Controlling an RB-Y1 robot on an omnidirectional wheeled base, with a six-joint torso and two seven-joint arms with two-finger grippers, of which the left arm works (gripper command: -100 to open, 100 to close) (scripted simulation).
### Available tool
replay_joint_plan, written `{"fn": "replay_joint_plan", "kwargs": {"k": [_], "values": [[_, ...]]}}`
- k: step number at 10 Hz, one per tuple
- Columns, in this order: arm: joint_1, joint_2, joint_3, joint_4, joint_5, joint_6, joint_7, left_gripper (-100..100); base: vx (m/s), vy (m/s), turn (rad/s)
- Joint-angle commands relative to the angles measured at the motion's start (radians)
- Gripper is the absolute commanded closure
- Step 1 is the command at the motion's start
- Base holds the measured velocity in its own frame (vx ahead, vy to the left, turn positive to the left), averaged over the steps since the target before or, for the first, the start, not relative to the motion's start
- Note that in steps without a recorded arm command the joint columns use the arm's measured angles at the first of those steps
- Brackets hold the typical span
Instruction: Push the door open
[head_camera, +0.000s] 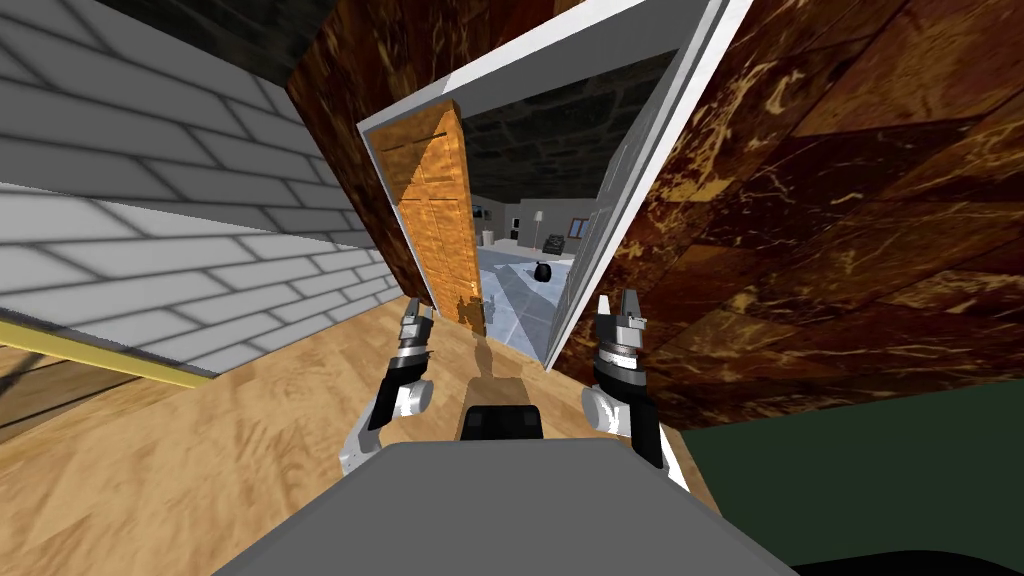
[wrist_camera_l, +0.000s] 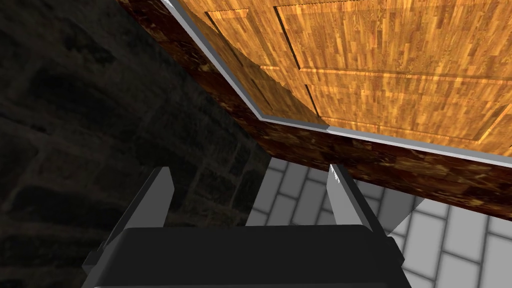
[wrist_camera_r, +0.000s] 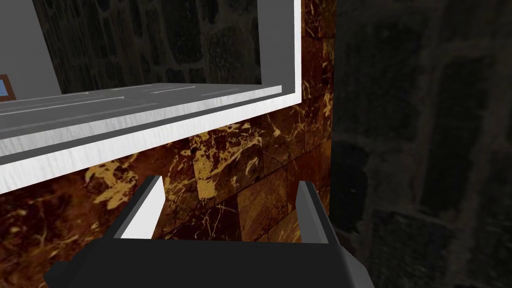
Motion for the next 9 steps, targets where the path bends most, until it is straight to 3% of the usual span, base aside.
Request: {"fn": "replay_joint_plan", "kwargs": {"k": [1, 9], "values": [[-0.016, 0.005, 0.004, 0.039, 0.0, -0.007, -0.001, -100, 0.079, 0.096, -0.13], [-0.1, 0.021, 0.023, 0.258, -0.001, -0.056, -0.004, -100, 0.078, 0.112, -0.132]]}}
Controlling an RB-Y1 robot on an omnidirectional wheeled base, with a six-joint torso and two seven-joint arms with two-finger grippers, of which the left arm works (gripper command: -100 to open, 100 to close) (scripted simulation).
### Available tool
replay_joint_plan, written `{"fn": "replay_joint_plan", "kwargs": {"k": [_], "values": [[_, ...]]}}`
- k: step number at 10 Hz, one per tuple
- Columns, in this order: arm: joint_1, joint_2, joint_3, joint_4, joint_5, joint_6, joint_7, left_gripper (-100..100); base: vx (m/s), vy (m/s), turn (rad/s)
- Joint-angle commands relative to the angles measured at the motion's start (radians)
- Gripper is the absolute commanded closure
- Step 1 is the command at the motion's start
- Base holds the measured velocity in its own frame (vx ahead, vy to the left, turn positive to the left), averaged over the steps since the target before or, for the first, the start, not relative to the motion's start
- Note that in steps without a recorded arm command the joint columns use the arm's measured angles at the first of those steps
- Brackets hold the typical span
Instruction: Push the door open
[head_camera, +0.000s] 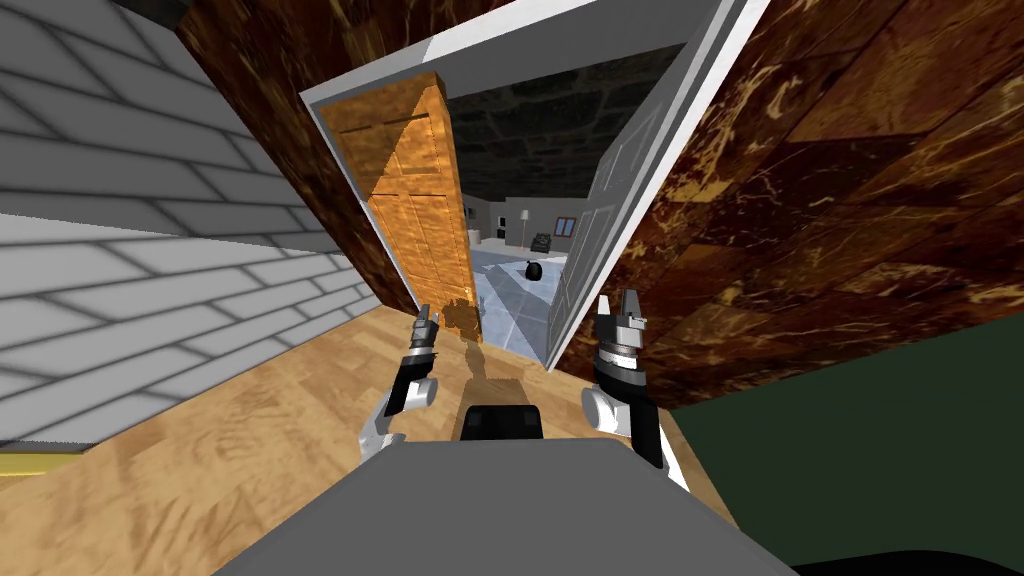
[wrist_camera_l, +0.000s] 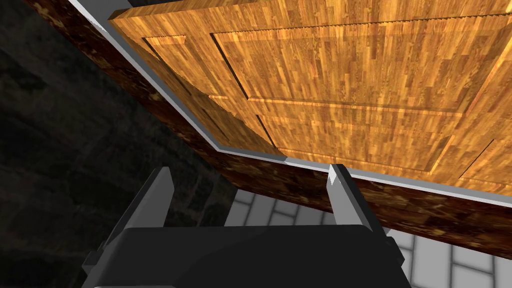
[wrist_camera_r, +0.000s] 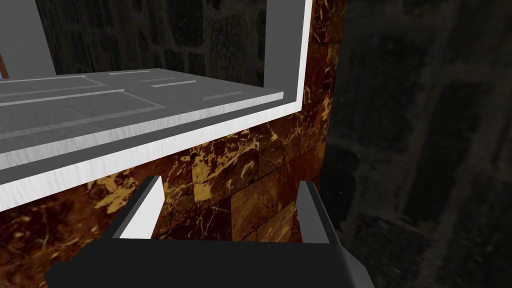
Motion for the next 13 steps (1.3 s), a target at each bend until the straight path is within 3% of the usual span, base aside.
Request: {"fn": "replay_joint_plan", "kwargs": {"k": [1, 2, 5, 13], "values": [[-0.022, 0.001, 0.004, 0.05, -0.001, -0.014, -0.002, -100, 0.072, 0.121, -0.148], [-0.022, 0.001, 0.004, 0.056, -0.001, -0.014, -0.002, -100, 0.045, 0.09, -0.043], [-0.056, 0.004, 0.011, 0.141, -0.001, -0.034, -0.004, -100, 0.045, 0.101, -0.129], [-0.151, -0.001, 0.032, 0.395, -0.003, -0.09, -0.008, -100, 0.061, 0.129, -0.15]]}}
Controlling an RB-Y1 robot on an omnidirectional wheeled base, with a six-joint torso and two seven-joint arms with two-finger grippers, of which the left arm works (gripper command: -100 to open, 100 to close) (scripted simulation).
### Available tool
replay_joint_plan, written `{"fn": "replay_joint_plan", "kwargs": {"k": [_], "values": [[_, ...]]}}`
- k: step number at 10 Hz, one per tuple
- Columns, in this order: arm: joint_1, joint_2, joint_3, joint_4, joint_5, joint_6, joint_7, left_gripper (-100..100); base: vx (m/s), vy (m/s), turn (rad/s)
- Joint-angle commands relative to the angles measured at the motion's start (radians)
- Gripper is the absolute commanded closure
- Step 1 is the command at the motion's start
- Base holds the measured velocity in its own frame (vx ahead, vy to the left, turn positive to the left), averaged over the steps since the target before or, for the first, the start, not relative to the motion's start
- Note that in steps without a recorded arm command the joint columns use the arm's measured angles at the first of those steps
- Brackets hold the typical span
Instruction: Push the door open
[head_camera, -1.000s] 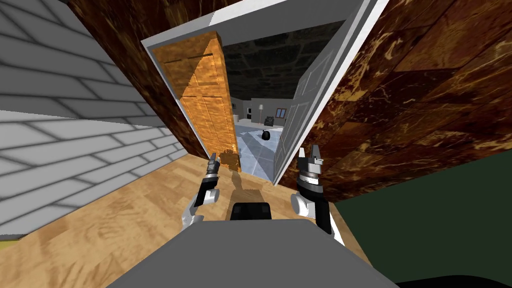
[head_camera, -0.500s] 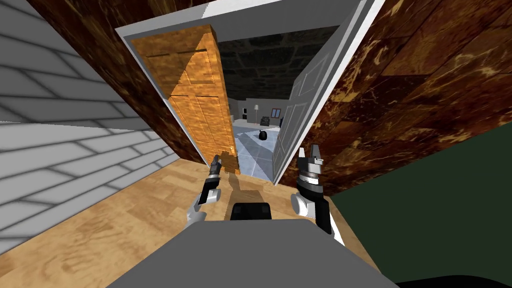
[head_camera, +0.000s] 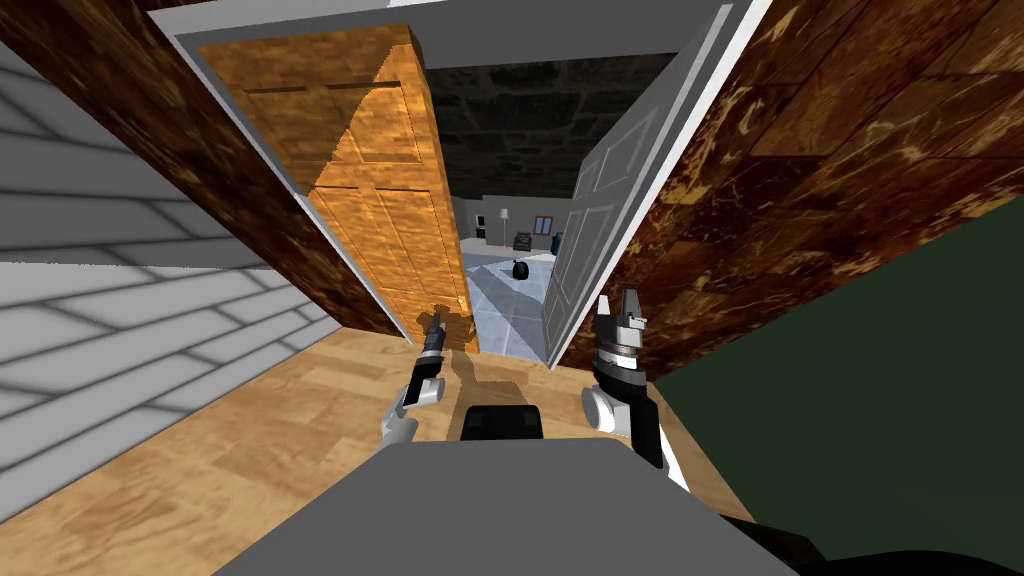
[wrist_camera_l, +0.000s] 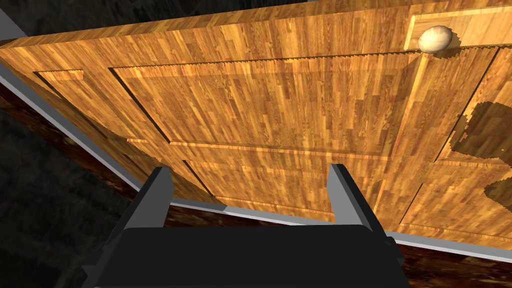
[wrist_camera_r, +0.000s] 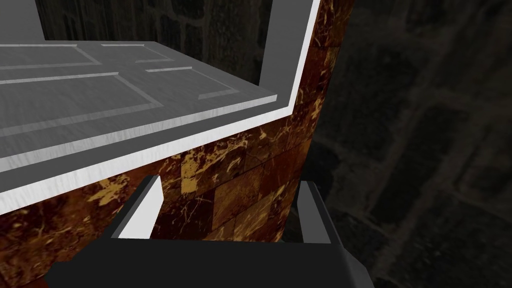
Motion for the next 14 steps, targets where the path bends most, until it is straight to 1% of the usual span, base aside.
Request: {"fn": "replay_joint_plan", "kwargs": {"k": [1, 6, 10, 14], "values": [[-0.019, -0.002, 0.004, 0.05, 0.0, -0.012, -0.001, -100, 0.059, 0.117, -0.144], [-0.077, -0.014, 0.017, 0.202, -0.001, -0.046, -0.003, -100, 0.047, 0.13, -0.142], [-0.12, -0.028, 0.026, 0.316, -0.002, -0.072, -0.005, -100, 0.025, 0.128, -0.142], [-0.16, -0.045, 0.035, 0.419, -0.003, -0.095, -0.007, -100, 0.032, 0.134, -0.12]]}}
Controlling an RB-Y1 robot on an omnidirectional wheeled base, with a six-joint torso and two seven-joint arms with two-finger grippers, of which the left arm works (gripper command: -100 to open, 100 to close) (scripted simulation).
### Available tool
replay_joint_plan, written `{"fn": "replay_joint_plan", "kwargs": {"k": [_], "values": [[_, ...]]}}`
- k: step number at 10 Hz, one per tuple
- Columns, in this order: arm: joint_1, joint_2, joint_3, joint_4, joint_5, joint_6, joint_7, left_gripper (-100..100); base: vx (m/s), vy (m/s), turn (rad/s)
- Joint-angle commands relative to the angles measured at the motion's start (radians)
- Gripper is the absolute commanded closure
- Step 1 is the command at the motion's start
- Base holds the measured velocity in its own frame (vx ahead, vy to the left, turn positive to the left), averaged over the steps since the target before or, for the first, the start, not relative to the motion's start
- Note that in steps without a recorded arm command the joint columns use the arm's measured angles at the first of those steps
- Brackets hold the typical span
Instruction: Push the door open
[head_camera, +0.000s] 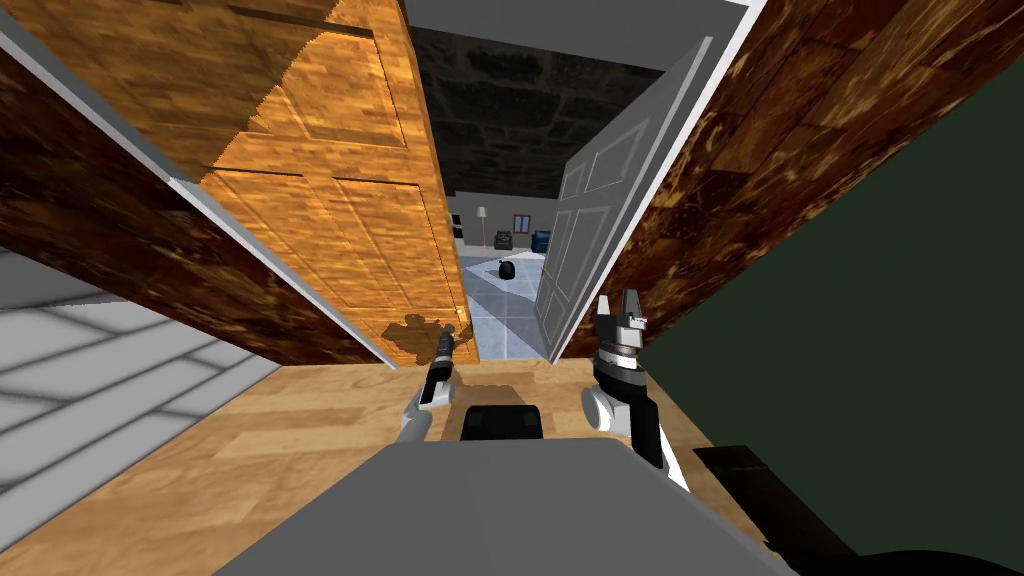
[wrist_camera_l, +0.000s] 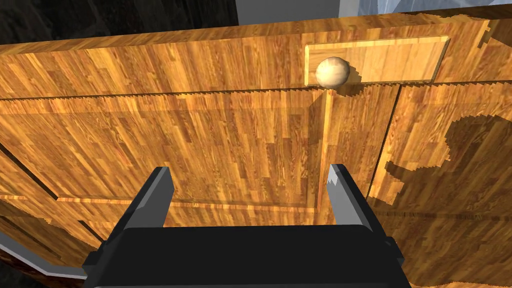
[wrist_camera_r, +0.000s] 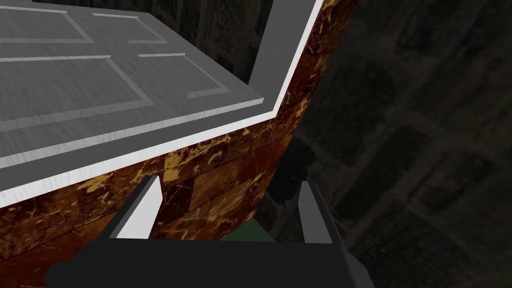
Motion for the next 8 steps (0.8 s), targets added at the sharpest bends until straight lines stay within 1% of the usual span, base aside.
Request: {"fn": "replay_joint_plan", "kwargs": {"k": [1, 5, 8], "values": [[-0.02, -0.008, 0.004, 0.047, 0.0, -0.012, -0.002, -100, 0.031, 0.134, -0.102], [-0.054, -0.027, 0.012, 0.136, -0.001, -0.031, -0.004, -100, 0.016, 0.118, -0.114], [-0.075, -0.042, 0.016, 0.19, -0.001, -0.044, -0.005, -100, 0.013, 0.113, -0.086]]}}
